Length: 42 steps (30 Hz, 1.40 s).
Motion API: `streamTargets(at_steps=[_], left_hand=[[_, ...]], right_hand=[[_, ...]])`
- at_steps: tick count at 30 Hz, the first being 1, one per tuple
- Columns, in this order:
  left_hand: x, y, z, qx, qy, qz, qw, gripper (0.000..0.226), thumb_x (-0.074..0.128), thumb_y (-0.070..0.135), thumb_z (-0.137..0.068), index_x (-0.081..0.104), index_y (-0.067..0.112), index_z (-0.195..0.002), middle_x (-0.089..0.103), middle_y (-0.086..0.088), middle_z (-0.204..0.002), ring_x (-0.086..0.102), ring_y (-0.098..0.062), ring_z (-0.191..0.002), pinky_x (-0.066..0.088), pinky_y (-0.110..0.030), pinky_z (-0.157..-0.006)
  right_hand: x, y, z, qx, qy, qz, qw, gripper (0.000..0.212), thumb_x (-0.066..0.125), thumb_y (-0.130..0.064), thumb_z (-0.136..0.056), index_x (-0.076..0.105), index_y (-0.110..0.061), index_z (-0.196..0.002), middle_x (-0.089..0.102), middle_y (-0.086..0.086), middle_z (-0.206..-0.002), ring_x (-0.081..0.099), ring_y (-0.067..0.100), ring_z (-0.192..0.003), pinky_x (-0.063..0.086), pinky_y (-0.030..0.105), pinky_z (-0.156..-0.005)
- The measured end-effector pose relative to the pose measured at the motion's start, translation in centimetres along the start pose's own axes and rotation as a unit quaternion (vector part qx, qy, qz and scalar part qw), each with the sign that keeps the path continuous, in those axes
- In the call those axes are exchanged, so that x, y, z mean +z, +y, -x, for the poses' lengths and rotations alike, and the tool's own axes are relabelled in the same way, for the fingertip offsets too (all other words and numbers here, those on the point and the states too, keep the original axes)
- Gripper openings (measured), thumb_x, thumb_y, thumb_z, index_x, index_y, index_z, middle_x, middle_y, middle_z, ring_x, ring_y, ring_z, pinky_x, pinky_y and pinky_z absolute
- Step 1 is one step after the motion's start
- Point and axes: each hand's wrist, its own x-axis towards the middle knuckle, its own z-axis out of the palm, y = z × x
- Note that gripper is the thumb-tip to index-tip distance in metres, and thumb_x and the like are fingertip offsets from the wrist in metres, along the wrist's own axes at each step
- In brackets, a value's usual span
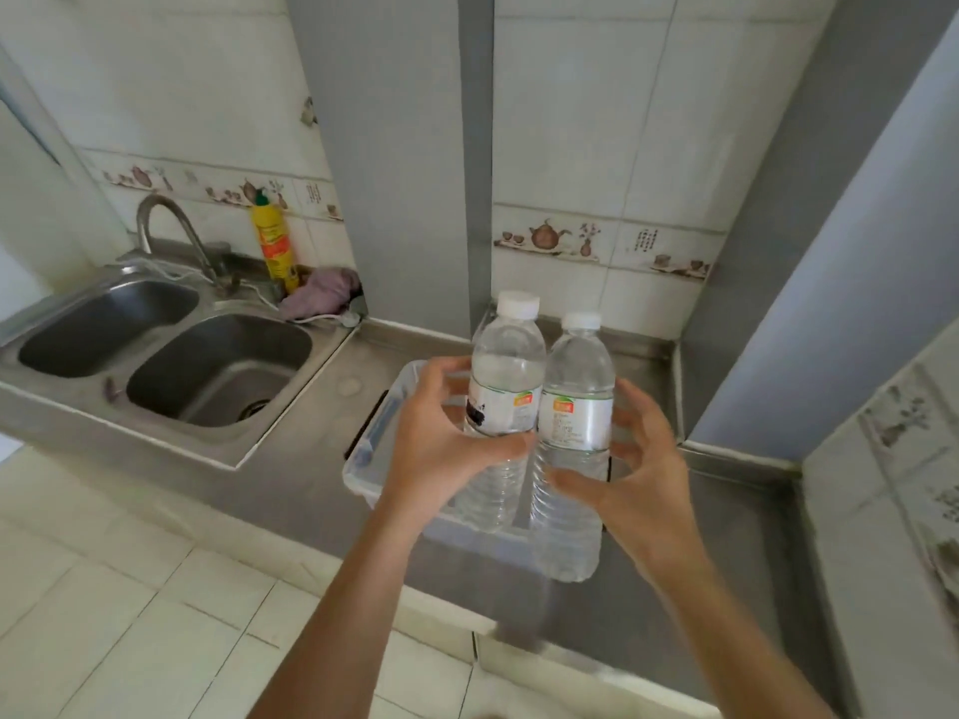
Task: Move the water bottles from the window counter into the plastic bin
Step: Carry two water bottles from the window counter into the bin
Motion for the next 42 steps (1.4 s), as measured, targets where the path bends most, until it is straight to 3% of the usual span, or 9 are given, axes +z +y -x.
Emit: streamTargets(at_steps=[3,12,17,20,23,25,32,38,42], left_hand=[[0.2,-0.8,-3.9,-0.004,-0.031,-0.001,1.0,0.076,0.099,0.017,-0.046,0.053,0.042,-0.101,0.067,0.014,-0.108,0.068,-0.004,-0.094,0.056,-0.023,-0.077],[2.1,-4.3,-11.6,-0.003,-0.087,-0.018,0.996,0.067,0.097,0.011,-0.051,0.052,0.032,-0.096,0.069,0.014,-0.098,0.067,0.007,-0.086,0.052,-0.013,-0.07],[3.7,-6.7,-13.3,-0.024,-0.115,-0.036,0.992,0.066,0.097,0.016,-0.051,0.051,0.034,-0.094,0.067,0.014,-0.098,0.067,0.002,-0.09,0.057,-0.024,-0.075],[4.8,-8.0,-13.6,-0.034,-0.117,-0.045,0.992,0.065,0.096,0.013,-0.053,0.047,0.033,-0.09,0.064,0.014,-0.096,0.064,0.001,-0.09,0.052,-0.013,-0.07],[5.8,-9.1,-13.4,-0.04,-0.108,-0.038,0.993,0.068,0.095,0.009,-0.055,0.045,0.033,-0.094,0.062,0.016,-0.098,0.062,0.007,-0.088,0.048,-0.006,-0.068],[6.4,-10.0,-13.2,-0.048,-0.094,-0.023,0.994,0.071,0.095,0.008,-0.054,0.046,0.034,-0.098,0.061,0.017,-0.101,0.061,0.014,-0.09,0.052,-0.011,-0.07],[8.0,-12.9,-13.2,-0.057,-0.062,-0.018,0.996,0.079,0.097,0.007,-0.049,0.045,0.038,-0.1,0.061,0.004,-0.111,0.062,-0.011,-0.103,0.049,-0.006,-0.072],[8.8,-14.1,-13.4,-0.052,-0.063,-0.024,0.996,0.079,0.096,0.005,-0.05,0.045,0.035,-0.103,0.059,0.002,-0.11,0.062,-0.013,-0.103,0.052,-0.012,-0.076],[8.6,-14.5,-14.2,-0.055,-0.104,-0.051,0.992,0.083,0.096,0.017,-0.047,0.043,0.025,-0.111,0.058,0.001,-0.113,0.061,-0.015,-0.106,0.055,-0.029,-0.086]], right_hand=[[1.5,0.6,-3.0,0.0,0.023,0.009,1.0,0.097,0.092,-0.011,-0.052,0.044,-0.036,-0.133,0.061,-0.016,-0.119,0.062,0.005,-0.102,0.056,0.035,-0.085],[3.8,3.8,-9.7,0.037,0.072,0.035,0.996,0.092,0.089,-0.011,-0.058,0.042,-0.041,-0.131,0.06,-0.02,-0.115,0.063,0.001,-0.099,0.057,0.029,-0.082],[4.1,5.9,-11.5,0.046,0.101,0.065,0.992,0.087,0.089,-0.015,-0.06,0.038,-0.054,-0.119,0.056,-0.03,-0.106,0.06,-0.005,-0.094,0.048,0.012,-0.074],[4.3,7.0,-12.1,0.051,0.114,0.089,0.988,0.081,0.09,-0.015,-0.058,0.042,-0.046,-0.115,0.054,-0.031,-0.105,0.058,-0.009,-0.091,0.046,0.006,-0.069],[4.4,8.1,-12.5,0.065,0.123,0.102,0.985,0.08,0.09,-0.013,-0.056,0.042,-0.051,-0.107,0.055,-0.031,-0.103,0.059,-0.007,-0.09,0.047,0.01,-0.072],[4.6,8.6,-12.6,0.076,0.125,0.112,0.983,0.08,0.09,-0.015,-0.057,0.041,-0.047,-0.111,0.054,-0.033,-0.101,0.059,-0.005,-0.09,0.048,0.015,-0.075],[5.0,10.7,-12.9,0.104,0.129,0.157,0.974,0.071,0.089,-0.022,-0.06,0.045,-0.039,-0.113,0.057,-0.026,-0.095,0.061,0.004,-0.087,0.054,0.027,-0.08],[4.9,12.1,-13.3,0.099,0.129,0.226,0.961,0.077,0.089,-0.029,-0.059,0.048,-0.028,-0.124,0.06,-0.007,-0.12,0.055,0.015,-0.111,0.044,0.026,-0.086],[4.6,12.4,-13.3,0.11,0.093,0.256,0.956,0.078,0.085,-0.034,-0.064,0.04,-0.031,-0.128,0.057,-0.006,-0.126,0.053,0.016,-0.115,0.047,0.03,-0.087]])
